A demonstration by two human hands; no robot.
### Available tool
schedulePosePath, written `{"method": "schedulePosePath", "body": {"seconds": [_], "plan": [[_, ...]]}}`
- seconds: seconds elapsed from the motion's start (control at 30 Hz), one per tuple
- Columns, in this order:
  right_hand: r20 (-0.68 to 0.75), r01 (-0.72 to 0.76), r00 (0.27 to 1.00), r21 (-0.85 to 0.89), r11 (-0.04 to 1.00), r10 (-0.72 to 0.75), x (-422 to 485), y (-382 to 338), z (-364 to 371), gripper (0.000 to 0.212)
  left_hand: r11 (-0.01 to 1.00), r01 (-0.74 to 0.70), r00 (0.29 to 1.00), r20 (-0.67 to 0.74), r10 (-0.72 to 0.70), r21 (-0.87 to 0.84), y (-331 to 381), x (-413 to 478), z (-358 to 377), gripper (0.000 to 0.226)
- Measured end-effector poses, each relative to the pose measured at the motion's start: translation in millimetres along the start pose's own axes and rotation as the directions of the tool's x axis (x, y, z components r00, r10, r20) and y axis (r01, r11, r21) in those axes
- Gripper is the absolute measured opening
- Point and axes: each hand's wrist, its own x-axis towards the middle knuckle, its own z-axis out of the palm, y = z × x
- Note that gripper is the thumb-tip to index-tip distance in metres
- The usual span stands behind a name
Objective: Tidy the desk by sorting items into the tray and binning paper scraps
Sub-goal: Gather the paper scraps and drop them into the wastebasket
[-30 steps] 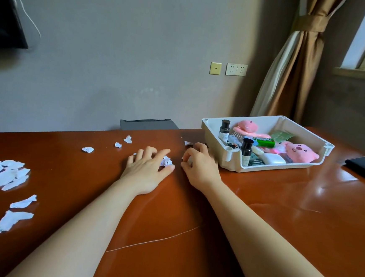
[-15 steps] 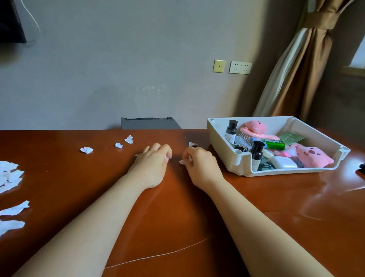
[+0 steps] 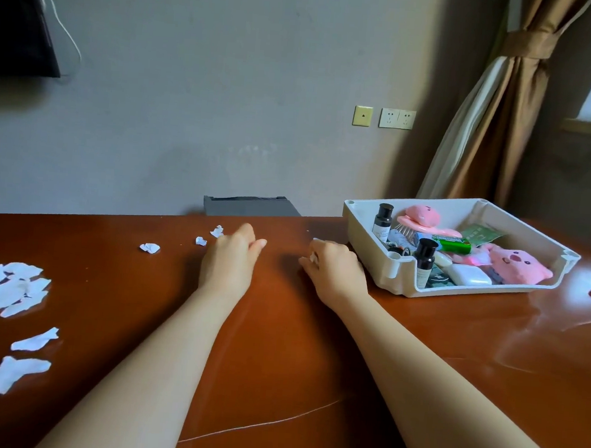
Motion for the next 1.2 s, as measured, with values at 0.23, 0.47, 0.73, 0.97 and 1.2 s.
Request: {"method": "schedulePosePath", "body": {"seconds": [0.23,0.47,0.73,0.97,1.2], "plan": [[0.096,-0.028,0.995,0.081,0.996,0.020,26.3,13.5,19.2,0.047,0.934,0.145,0.982,0.071,-0.177,0.326,-26.7,17.6,10.7,0.066],[0.194,-0.016,0.981,0.101,0.995,-0.004,47.4,17.5,25.1,0.036,0.946,0.162,0.937,0.257,-0.237,0.280,-43.3,44.1,15.8,0.050],[0.037,0.099,0.994,0.134,0.986,-0.104,40.3,9.8,19.0,0.013,0.996,0.093,0.988,0.123,-0.092,-0.002,-43.4,43.4,19.2,0.018],[0.035,0.068,0.997,0.072,0.995,-0.071,35.3,9.2,16.3,0.014,0.998,0.032,0.996,0.091,-0.026,-0.059,-35.7,35.3,12.0,0.022],[0.031,0.065,0.997,0.204,0.977,-0.072,25.0,7.1,13.1,0.019,0.979,0.025,1.000,0.022,-0.021,-0.204,-24.9,25.9,4.6,0.022]]}}
